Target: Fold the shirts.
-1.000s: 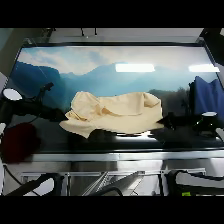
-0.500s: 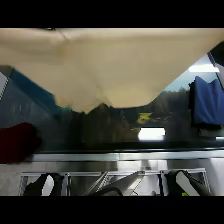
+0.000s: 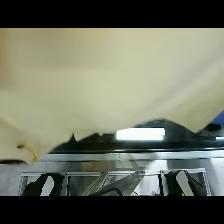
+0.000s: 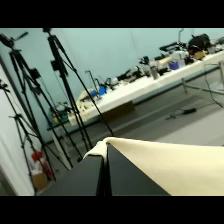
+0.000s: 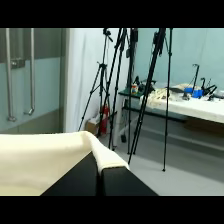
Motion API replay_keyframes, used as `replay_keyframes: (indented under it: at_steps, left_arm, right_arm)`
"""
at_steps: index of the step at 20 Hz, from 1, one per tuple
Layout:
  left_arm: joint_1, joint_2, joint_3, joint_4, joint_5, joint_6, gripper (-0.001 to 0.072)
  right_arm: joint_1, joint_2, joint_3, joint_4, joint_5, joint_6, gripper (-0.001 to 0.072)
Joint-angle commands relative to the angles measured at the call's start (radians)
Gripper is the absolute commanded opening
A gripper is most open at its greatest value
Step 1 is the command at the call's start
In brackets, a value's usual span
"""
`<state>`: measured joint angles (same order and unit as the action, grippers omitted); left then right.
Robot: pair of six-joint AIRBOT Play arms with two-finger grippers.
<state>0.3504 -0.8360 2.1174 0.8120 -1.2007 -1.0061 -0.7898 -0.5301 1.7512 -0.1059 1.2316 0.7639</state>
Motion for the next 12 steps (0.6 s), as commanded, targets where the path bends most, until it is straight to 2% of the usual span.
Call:
replay_keyframes:
  at_steps: [1, 3, 6, 8, 10, 12]
  left_arm:
    - [-0.119, -0.101, -0.139, 0.009, -0.030, 0.049, 0.0011]
    - [-0.212, -0.199, -0.202, 0.043, -0.032, 0.068, 0.0010]
    - [-0.392, -0.356, -0.222, 0.241, -0.013, 0.026, 0.0010]
    - [-0.461, -0.439, -0.222, 0.304, 0.016, -0.012, 0.0011]
    - [-0.476, -0.515, -0.222, 0.285, 0.023, -0.035, 0.0010]
    - [-0.476, -0.584, -0.222, 0.286, 0.024, -0.040, 0.0010]
  right_arm:
    - [-0.100, -0.053, -0.095, 0.127, 0.121, -0.073, 0.0023]
    - [-0.093, -0.077, -0.218, 0.124, 0.132, -0.078, 0.0023]
    - [0.002, -0.146, -0.387, 0.025, 0.123, -0.080, 0.0023]
    - [0.157, -0.232, -0.444, -0.082, 0.046, -0.074, 0.0023]
    - [0.360, -0.354, -0.448, -0.226, -0.076, -0.030, 0.0023]
    - [0.530, -0.494, -0.448, -0.307, -0.190, -0.004, 0.0023]
